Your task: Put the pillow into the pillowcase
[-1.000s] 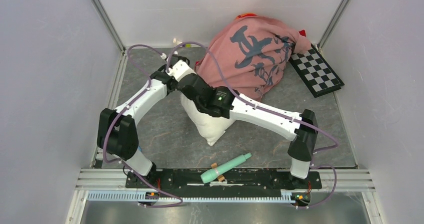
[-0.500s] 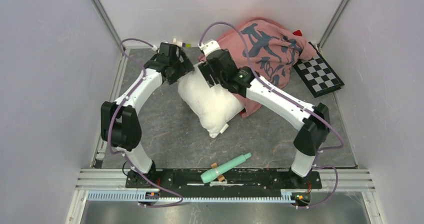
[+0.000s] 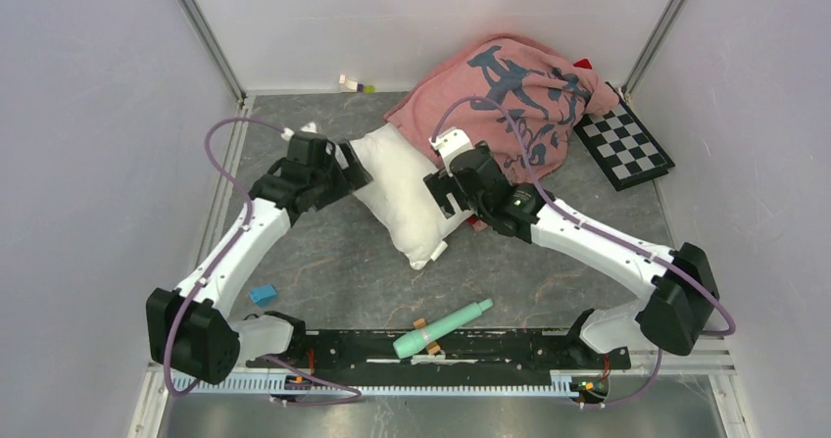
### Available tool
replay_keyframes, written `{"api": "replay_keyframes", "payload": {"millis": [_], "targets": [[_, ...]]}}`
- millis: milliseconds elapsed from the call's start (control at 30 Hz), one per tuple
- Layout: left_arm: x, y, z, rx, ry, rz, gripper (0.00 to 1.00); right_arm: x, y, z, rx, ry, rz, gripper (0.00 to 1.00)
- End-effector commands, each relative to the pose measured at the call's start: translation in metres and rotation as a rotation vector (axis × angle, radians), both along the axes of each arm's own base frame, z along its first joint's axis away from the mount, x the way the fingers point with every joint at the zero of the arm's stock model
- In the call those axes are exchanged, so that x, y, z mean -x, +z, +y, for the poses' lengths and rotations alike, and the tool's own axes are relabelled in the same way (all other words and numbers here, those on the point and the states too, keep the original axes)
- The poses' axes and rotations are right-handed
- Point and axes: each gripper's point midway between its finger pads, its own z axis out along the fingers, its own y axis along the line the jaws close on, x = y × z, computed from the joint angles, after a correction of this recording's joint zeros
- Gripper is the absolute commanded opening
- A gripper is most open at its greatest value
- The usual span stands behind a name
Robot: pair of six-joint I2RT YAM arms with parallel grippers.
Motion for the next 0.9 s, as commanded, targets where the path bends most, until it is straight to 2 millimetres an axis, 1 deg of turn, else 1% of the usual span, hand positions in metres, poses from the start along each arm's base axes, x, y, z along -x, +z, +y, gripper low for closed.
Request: {"api": "replay_keyframes", "payload": {"millis": [0, 67, 133, 167, 200, 233, 267, 300, 333, 367, 400, 433, 500, 567, 600, 633, 667, 700, 733, 767, 800, 867], "targets": [[0.021, -0.028, -0.051, 0.119, -0.134, 0.048, 1.0, -0.013, -0.012, 0.003, -0.01, 0.001, -0.035, 0.98], [0.021, -0.033, -0.074, 0.191, -0.167, 0.037, 1.0, -0.02, -0.021, 0.0, 0.001, -0.018, -0.026, 0.96], [0.015, -0.033, -0.095, 0.273, -0.19, 0.002, 1.0, -0.026, -0.025, -0.003, 0.004, -0.039, -0.026, 0.93], [0.012, -0.038, -0.102, 0.305, -0.192, -0.004, 1.0, -0.029, -0.027, -0.002, -0.005, -0.036, -0.025, 0.92], [0.01, -0.045, -0.108, 0.33, -0.199, 0.003, 1.0, -0.03, -0.028, 0.001, -0.015, -0.03, -0.026, 0.9], [0.006, -0.047, -0.116, 0.362, -0.21, 0.003, 1.0, -0.032, -0.031, 0.004, -0.022, -0.021, -0.02, 0.88], [0.003, -0.056, -0.119, 0.373, -0.202, 0.023, 1.0, -0.033, -0.034, 0.007, -0.027, -0.013, -0.014, 0.85], [-0.002, -0.06, -0.121, 0.379, -0.192, 0.021, 0.98, -0.033, -0.037, 0.01, -0.028, -0.005, -0.007, 0.83], [-0.007, -0.066, -0.121, 0.371, -0.177, 0.03, 0.93, -0.034, -0.04, 0.011, -0.028, -0.002, -0.001, 0.8], [-0.011, -0.072, -0.119, 0.357, -0.159, 0.039, 0.87, -0.035, -0.041, 0.01, -0.025, -0.005, 0.001, 0.77], [-0.014, -0.078, -0.116, 0.336, -0.136, 0.051, 0.76, -0.037, -0.041, 0.008, -0.021, -0.017, 0.002, 0.74], [-0.014, -0.084, -0.11, 0.306, -0.111, 0.077, 0.66, -0.04, -0.04, 0.002, -0.016, -0.039, 0.0, 0.69], [-0.016, -0.092, -0.099, 0.249, -0.069, 0.11, 0.33, -0.046, -0.034, -0.014, -0.005, -0.107, -0.012, 0.55], [-0.017, -0.095, -0.089, 0.206, -0.049, 0.132, 0.13, -0.053, -0.026, -0.03, 0.013, -0.173, -0.023, 0.42], [-0.018, -0.097, -0.085, 0.189, -0.041, 0.143, 0.05, -0.055, -0.024, -0.036, 0.025, -0.197, -0.019, 0.33], [-0.018, -0.1, -0.08, 0.172, -0.036, 0.156, 0.03, -0.058, -0.02, -0.037, 0.033, -0.206, -0.017, 0.28], [-0.019, -0.101, -0.077, 0.163, -0.029, 0.16, 0.02, -0.06, -0.016, -0.035, 0.045, -0.206, -0.007, 0.18], [-0.019, -0.101, -0.076, 0.161, -0.028, 0.16, 0.02, -0.06, -0.01, -0.029, 0.043, -0.197, 0.0, 0.11], [-0.019, -0.101, -0.075, 0.16, -0.026, 0.159, 0.02, -0.058, 0.001, -0.017, 0.028, -0.176, 0.001, 0.04], [-0.02, -0.1, -0.076, 0.162, -0.026, 0.157, 0.02, -0.05, 0.011, 0.001, 0.016, -0.135, -0.007, 0.01], [-0.021, -0.098, -0.077, 0.167, -0.028, 0.155, 0.02, -0.043, 0.028, 0.02, 0.001, -0.098, -0.03, 0.01], [-0.023, -0.09, -0.084, 0.184, -0.038, 0.144, 0.03, -0.015, 0.056, 0.071, -0.04, 0.023, -0.039, 0.0]]}}
